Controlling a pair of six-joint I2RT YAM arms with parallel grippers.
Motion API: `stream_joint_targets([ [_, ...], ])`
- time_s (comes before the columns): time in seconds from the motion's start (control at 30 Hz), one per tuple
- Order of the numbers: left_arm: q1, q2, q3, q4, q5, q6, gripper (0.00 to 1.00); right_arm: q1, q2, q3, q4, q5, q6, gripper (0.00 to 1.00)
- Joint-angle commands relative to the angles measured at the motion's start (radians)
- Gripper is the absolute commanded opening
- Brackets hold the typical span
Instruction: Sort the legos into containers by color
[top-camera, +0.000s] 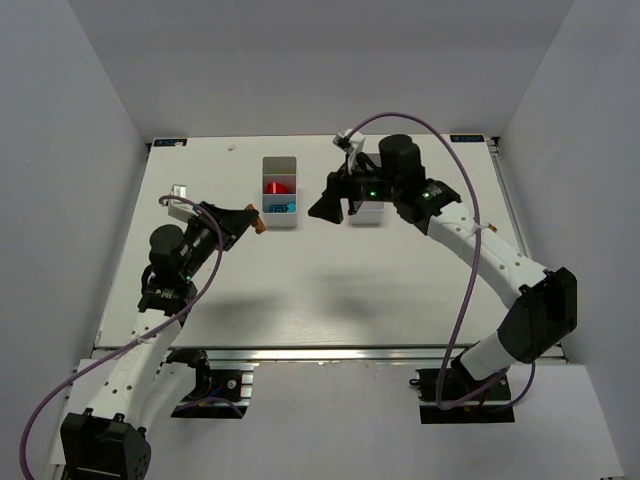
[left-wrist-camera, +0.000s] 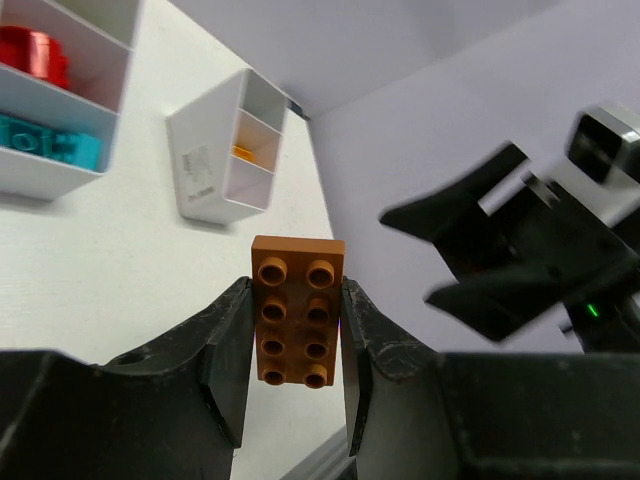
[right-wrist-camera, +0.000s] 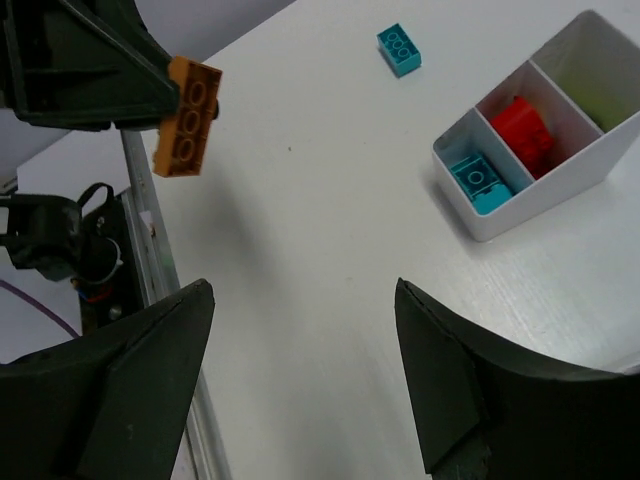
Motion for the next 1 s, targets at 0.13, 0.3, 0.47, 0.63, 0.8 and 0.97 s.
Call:
stream_joint_targets([
  [0.13, -0.064, 0.049, 0.112, -0.218, -0.239, 0.038, 0.06, 0.150, 0.031, 0.051, 0.043, 0.243, 0.178, 0.78],
  [0.3, -0.142, 0.078, 0.140, -0.285, -0.336, 0.046, 0.06, 0.206, 0.126, 0.137, 0.049, 0.272, 0.184, 0.78],
  [0.47, -0.185, 0.092, 0.157, -0.315, -0.422, 0.049, 0.06, 0.248, 0.201, 0.194, 0.034, 0.300, 0.169, 0.77],
  [0.63, -0.196, 0.099, 0.172, -0.324, -0.443, 0.057, 0.07, 0.256, 0.233, 0.207, 0.035, 0.278, 0.196, 0.73],
  [0.8, -0.196, 0.113, 0.175, -0.315, -0.451, 0.060, 0.07, 0.272, 0.235, 0.198, 0.043, 0.255, 0.207, 0.70],
  [0.97, -0.199, 0.132, 0.173, -0.289, -0.435, 0.057, 0.07, 0.288, 0.253, 0.201, 0.057, 0.238, 0.229, 0.67],
])
